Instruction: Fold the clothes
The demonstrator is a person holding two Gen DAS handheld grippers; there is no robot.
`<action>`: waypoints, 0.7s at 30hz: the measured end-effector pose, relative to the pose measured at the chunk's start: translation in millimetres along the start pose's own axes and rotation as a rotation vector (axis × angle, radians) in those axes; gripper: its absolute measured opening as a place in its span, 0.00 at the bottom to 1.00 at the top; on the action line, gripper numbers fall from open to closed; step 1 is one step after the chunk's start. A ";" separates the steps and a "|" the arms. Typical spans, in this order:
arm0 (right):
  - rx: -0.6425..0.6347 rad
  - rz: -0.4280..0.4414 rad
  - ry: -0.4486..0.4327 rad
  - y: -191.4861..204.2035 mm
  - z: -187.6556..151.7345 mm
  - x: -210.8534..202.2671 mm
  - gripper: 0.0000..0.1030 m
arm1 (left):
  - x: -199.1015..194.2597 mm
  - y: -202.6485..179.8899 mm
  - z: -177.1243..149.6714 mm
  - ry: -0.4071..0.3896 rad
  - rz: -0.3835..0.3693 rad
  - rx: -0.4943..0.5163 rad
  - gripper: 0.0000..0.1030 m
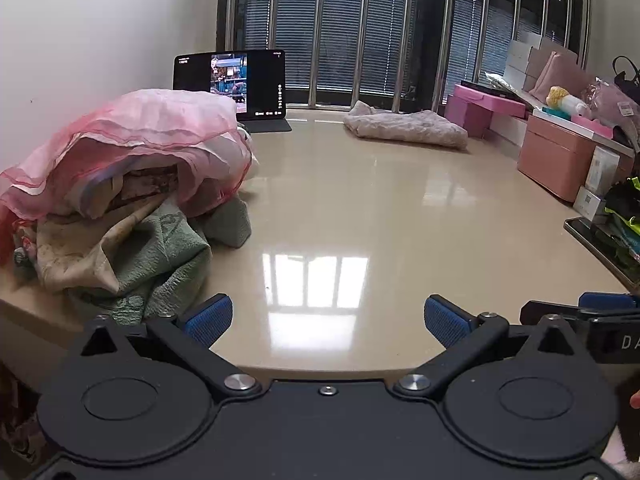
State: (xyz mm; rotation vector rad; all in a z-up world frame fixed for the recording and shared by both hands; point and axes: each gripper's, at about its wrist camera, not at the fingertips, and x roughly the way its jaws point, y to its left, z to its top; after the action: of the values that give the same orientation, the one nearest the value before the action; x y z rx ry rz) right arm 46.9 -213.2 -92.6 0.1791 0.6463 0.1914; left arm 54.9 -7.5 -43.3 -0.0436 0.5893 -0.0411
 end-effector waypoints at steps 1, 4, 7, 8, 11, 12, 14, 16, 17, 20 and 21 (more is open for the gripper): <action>-0.001 0.001 0.000 0.1 0.0 0.1 1.00 | 0.3 0.1 -0.1 0.002 0.003 0.000 1.00; -0.001 0.001 0.002 0.0 -0.4 0.8 1.00 | 1.2 0.7 -0.2 0.007 0.005 -0.002 1.00; 0.002 0.003 0.007 -0.2 -1.0 2.1 1.00 | 1.9 1.3 -0.4 0.012 -0.001 -0.005 1.00; 0.001 0.004 0.008 -0.1 -1.2 2.5 1.00 | 2.2 1.6 -0.5 0.014 -0.004 -0.006 1.00; -0.001 0.007 0.012 0.7 -1.8 3.5 1.00 | 2.8 1.9 -0.7 0.020 -0.015 -0.012 1.00; -0.002 0.007 0.013 1.1 -2.1 3.7 1.00 | 3.0 2.0 -0.7 0.021 -0.018 -0.015 1.00; -0.004 0.009 0.018 1.4 -2.6 4.3 1.00 | 3.1 2.0 -0.4 0.019 -0.013 -0.012 1.00; -0.002 0.008 0.022 1.5 -2.8 4.6 1.00 | 2.7 1.4 -0.4 0.016 -0.006 -0.009 1.00; -0.001 0.008 0.023 1.4 -2.8 4.7 1.00 | 3.0 1.9 -0.2 0.016 -0.007 -0.008 1.00; -0.003 0.008 0.021 1.9 -3.0 4.6 1.00 | 3.5 1.4 -0.3 0.020 -0.004 -0.007 1.00; -0.003 0.009 0.022 1.9 -3.1 4.7 1.00 | 3.9 1.4 -0.2 0.022 -0.003 -0.006 1.00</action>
State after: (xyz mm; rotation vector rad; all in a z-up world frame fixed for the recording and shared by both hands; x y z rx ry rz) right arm 48.5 -209.9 -97.3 0.1774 0.6667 0.2033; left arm 58.1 -6.2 -45.7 -0.0503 0.6115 -0.0426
